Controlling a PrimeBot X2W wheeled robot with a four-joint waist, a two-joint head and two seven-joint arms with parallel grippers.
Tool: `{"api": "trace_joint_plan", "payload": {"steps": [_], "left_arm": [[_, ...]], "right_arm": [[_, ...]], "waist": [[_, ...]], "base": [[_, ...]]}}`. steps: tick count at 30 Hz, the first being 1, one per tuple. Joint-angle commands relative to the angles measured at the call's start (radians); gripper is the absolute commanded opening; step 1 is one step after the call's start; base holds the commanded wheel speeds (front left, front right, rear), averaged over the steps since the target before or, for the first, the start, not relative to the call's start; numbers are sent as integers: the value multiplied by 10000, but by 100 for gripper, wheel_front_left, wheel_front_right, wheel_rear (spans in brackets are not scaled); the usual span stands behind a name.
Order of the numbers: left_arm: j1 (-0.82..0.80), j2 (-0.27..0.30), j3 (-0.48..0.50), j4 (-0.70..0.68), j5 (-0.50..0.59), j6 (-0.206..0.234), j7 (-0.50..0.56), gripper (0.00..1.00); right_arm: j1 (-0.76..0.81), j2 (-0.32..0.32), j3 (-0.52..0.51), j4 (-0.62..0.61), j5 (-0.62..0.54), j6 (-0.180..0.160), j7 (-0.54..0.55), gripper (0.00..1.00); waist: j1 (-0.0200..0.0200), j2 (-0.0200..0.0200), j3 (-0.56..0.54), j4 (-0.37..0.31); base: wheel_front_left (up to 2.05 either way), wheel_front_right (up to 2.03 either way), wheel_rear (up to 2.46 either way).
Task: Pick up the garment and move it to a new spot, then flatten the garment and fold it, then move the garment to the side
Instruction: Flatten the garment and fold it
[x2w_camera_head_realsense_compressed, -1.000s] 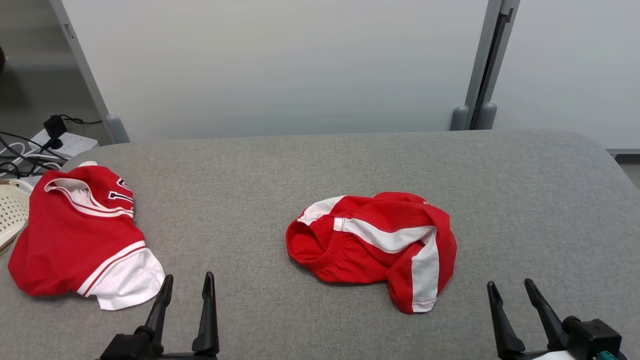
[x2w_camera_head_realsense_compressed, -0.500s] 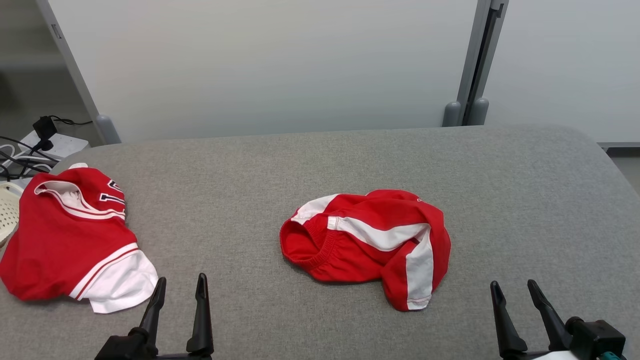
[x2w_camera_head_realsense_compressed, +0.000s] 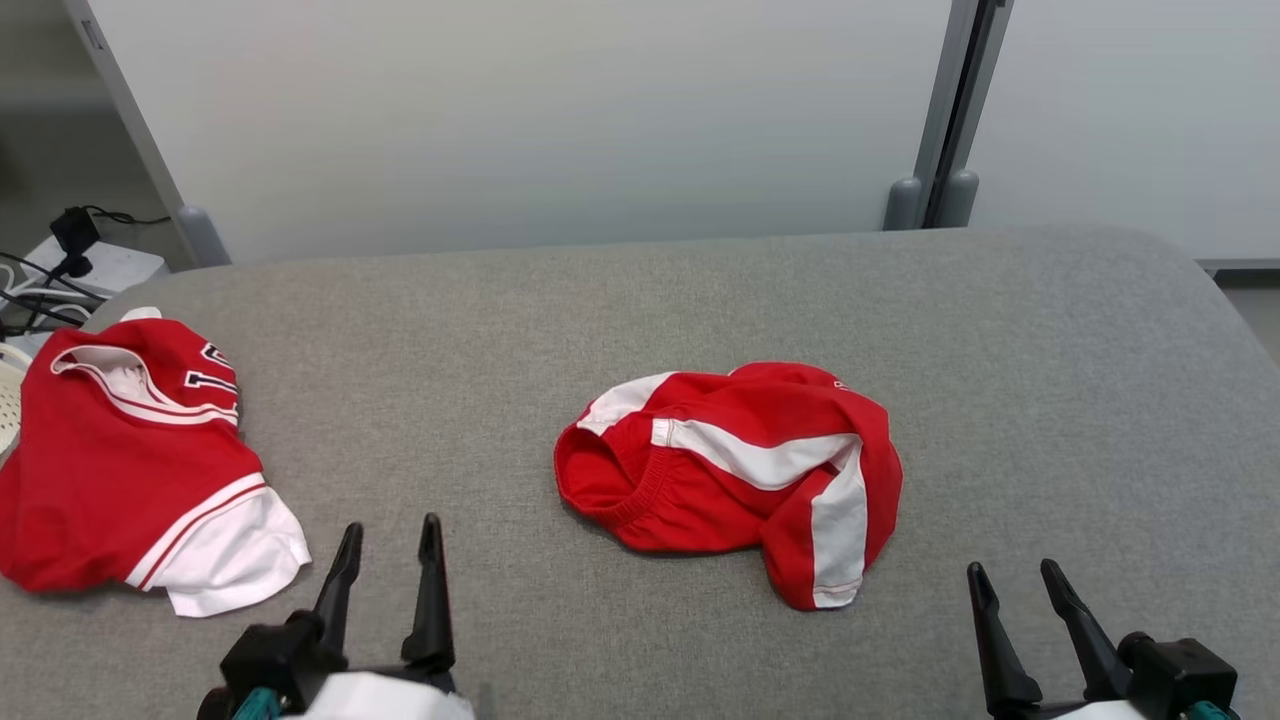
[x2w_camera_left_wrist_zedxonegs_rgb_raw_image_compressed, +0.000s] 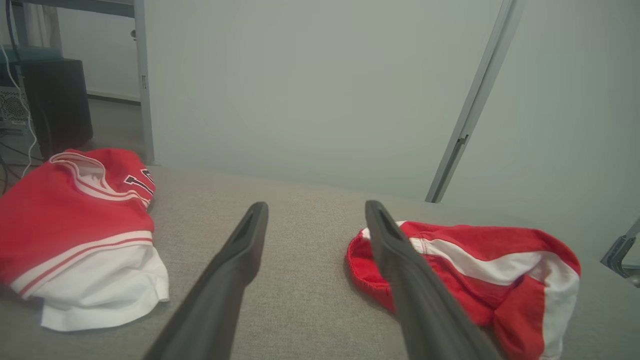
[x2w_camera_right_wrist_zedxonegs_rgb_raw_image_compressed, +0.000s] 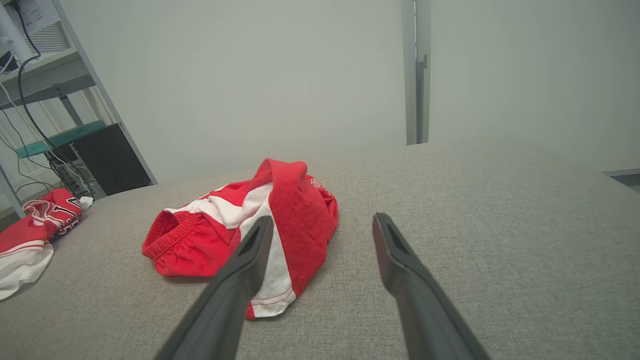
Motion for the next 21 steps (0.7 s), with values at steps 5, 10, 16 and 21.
{"api": "trace_joint_plan", "payload": {"steps": [5,10,16,21], "left_arm": [[-1584,31,-405,436,-628,126,-48,100],[-2638,31,-1297,1431,-1162,45,-48,100],[-4451,31,-2558,3110,-2093,-113,0,100],[-6160,31,-3299,4533,-3038,-323,192,100]], "right_arm": [[-598,-183,379,-173,119,14,-134,100],[-740,-264,505,-193,144,14,-134,100],[-1115,-388,676,-286,183,14,-134,100],[-1600,-420,867,-328,213,14,-134,100]], "waist": [[0,-1,405,-162],[0,-1,770,-355],[0,-1,1587,-595],[0,-1,2223,-931]], "base": [[0,0,0],[0,0,0],[0,0,0],[0,0,0]]}}
